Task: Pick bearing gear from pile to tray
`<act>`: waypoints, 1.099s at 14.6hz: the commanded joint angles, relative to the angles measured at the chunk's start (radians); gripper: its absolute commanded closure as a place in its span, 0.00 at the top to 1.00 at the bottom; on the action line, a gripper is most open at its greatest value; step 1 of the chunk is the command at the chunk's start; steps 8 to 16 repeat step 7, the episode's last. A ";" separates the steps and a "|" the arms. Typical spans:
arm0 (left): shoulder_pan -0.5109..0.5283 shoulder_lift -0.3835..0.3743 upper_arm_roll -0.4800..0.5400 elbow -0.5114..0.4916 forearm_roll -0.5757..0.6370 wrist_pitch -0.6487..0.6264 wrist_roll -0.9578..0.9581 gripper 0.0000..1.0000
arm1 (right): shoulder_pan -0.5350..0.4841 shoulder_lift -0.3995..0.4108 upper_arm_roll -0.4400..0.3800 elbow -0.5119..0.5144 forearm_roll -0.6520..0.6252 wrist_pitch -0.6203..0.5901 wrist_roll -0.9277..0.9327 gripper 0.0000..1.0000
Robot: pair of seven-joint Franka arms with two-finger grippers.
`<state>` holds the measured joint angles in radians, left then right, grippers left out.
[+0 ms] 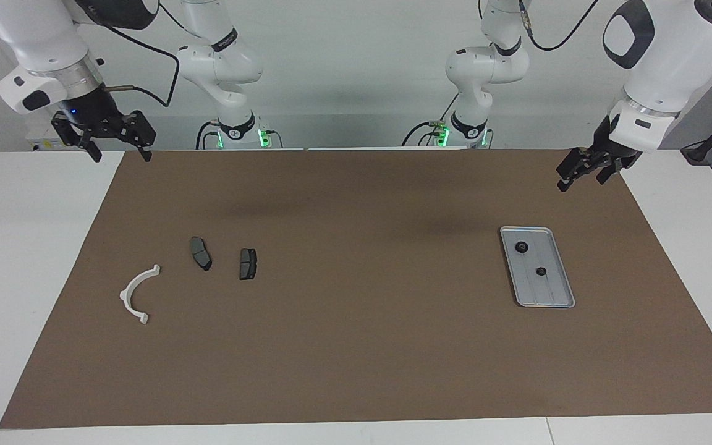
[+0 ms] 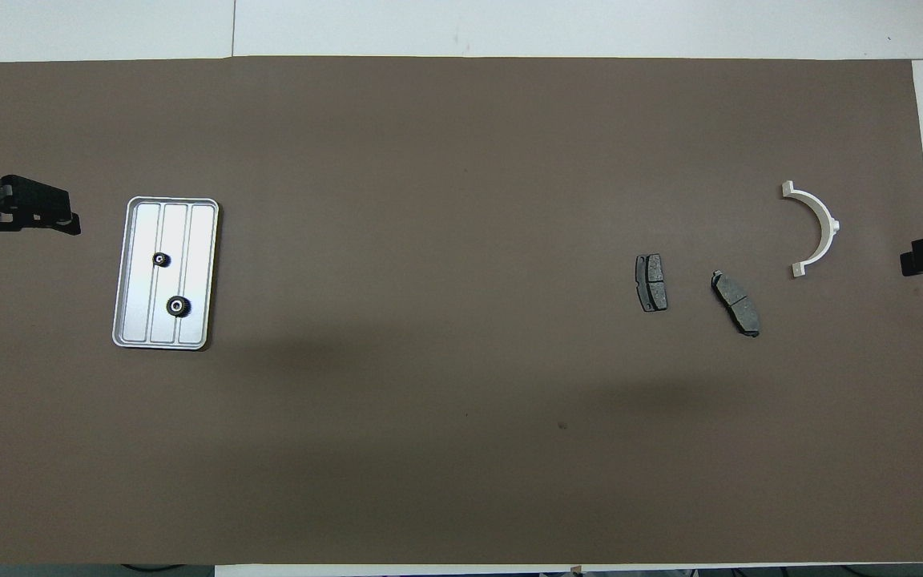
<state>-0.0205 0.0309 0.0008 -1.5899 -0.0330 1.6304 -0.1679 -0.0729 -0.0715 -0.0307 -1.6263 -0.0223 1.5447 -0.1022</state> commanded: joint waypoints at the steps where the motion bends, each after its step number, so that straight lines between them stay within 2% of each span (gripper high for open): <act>1: 0.004 -0.008 0.004 0.013 -0.005 -0.023 0.015 1.00 | -0.018 -0.017 0.014 -0.020 0.005 0.006 0.012 1.00; 16: 0.004 -0.009 0.004 0.013 -0.004 -0.027 0.015 1.00 | -0.019 -0.017 0.014 -0.021 0.004 0.008 0.012 1.00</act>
